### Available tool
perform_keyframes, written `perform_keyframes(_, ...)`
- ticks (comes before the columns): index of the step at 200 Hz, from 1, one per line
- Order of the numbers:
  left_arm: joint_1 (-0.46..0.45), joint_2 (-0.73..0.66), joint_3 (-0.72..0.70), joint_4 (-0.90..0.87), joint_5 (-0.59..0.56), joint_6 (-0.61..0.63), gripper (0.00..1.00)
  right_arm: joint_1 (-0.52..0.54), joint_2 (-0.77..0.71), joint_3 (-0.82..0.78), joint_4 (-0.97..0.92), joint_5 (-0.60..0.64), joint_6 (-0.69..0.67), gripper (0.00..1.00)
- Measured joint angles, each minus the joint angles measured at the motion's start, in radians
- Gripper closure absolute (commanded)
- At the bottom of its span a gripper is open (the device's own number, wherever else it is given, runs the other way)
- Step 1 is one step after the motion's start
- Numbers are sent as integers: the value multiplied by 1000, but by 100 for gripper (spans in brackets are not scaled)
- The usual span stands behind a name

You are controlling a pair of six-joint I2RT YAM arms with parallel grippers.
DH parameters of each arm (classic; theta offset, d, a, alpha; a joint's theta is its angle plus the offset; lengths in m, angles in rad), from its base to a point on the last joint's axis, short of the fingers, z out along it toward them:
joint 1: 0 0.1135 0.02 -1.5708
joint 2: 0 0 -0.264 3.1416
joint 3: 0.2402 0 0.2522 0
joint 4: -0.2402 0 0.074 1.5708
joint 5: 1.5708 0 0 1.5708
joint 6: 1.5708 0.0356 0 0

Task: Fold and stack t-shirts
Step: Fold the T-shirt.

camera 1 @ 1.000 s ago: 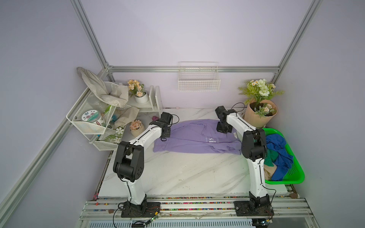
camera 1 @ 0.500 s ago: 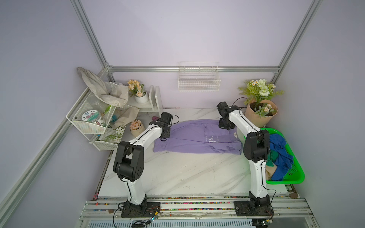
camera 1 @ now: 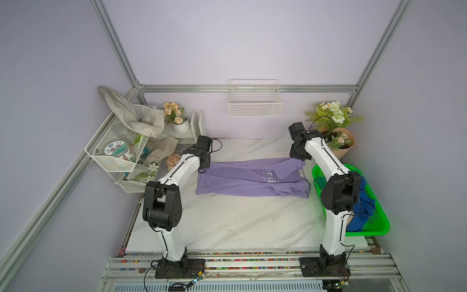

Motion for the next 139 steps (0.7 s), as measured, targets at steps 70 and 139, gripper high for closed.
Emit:
perform_keyframes(70, 16, 1, -4, 1, -8, 7, 100, -4, -69, -274, 29, -7, 8, 100)
perform_keyframes(139, -9, 0, -97, -6, -19, -25, 84, -5, -144, -473, 79, -9, 35, 89)
